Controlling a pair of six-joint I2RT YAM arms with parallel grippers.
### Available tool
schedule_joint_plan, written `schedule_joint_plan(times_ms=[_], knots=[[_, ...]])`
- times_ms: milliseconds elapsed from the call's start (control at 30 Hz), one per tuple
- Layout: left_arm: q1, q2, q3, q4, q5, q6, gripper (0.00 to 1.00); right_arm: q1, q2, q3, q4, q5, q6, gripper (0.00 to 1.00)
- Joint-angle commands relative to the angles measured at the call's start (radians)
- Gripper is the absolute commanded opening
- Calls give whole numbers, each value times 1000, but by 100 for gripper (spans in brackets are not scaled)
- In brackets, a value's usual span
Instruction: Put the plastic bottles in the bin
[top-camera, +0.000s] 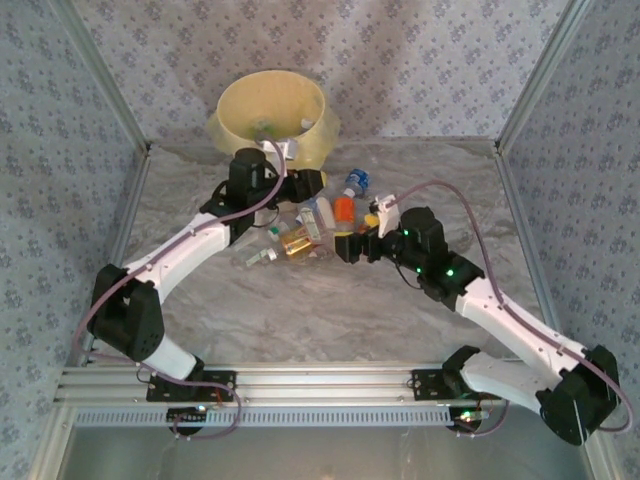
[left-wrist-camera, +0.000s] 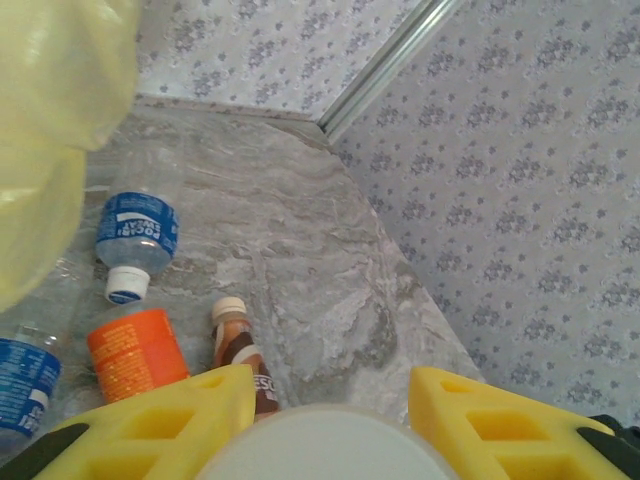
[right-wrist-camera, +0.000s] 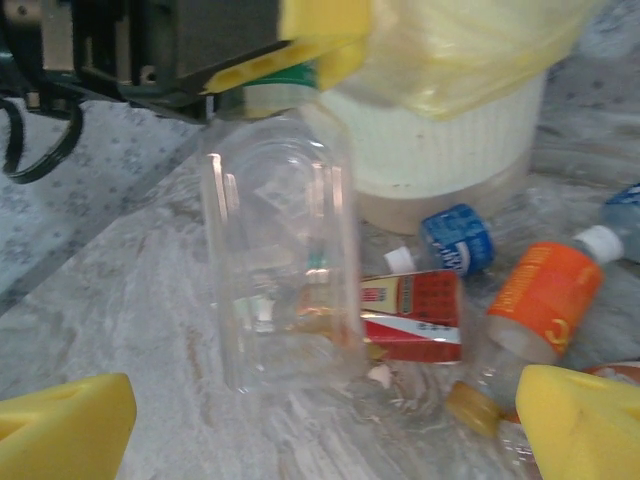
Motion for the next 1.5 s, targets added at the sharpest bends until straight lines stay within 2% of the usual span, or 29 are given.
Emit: schedule_joint_plan(times_ms=[0,133,233,500,667,833,1000,1200,1467], knots=[[17,-9,38,-3,-16,26,37,-13,-51,-45,30,146,-3,100],[28,-23,55,-21,-28,46,37,-25,-88,-85,45,281,49,100],[36,-42,78,-44,-61,77,37,-37,-101,-102,50,318,77,100],[40,-116,136,5,-309,213,37,-58,-115,-132,94,367,125,100],[44,-113,210,90,-406,302,38,-68,-117,-134,99,369,138,100],[54,-54,328,119,-426,417,38,-71,-119,-136,88,368,143,100],[72,31,440,189,-510,522,38,-73,-119,-138,90,374,149,100],[124,140,549,243,-533,536,38,-78,-115,-135,95,368,155,100],[169,252,618,135,-587,504,38,-82,-116,-131,82,365,154,100]])
